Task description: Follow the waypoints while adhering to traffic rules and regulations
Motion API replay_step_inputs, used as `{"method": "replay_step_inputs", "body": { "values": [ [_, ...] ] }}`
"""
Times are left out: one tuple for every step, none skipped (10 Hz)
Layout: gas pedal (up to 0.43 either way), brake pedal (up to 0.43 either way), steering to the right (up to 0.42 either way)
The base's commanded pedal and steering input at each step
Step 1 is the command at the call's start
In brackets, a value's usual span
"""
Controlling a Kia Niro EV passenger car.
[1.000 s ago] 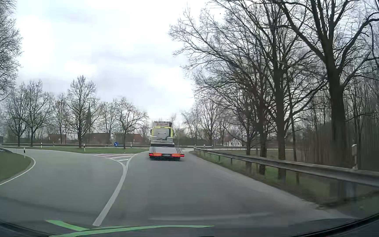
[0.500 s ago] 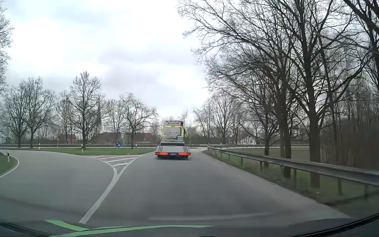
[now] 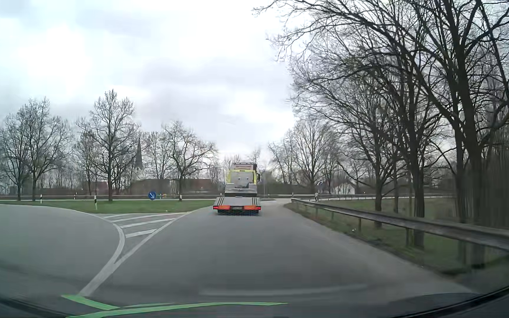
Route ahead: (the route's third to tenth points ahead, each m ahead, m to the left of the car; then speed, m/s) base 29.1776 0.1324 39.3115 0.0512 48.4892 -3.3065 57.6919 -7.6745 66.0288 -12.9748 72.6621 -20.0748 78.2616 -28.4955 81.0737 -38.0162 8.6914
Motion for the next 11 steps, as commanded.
{"method": "replay_step_inputs", "body": {
  "values": [
    [0.098,0.000,-0.008],
    [0.098,0.000,-0.008],
    [0.098,0.000,-0.007],
    [0.098,0.000,-0.006],
    [0.098,0.000,-0.006],
    [0.098,0.000,-0.005],
    [0.067,0.000,-0.006],
    [0.059,0.000,-0.005],
    [0.047,0.000,-0.005],
    [0.020,0.000,-0.005],
    [0.020,0.000,-0.005]
  ]
}}
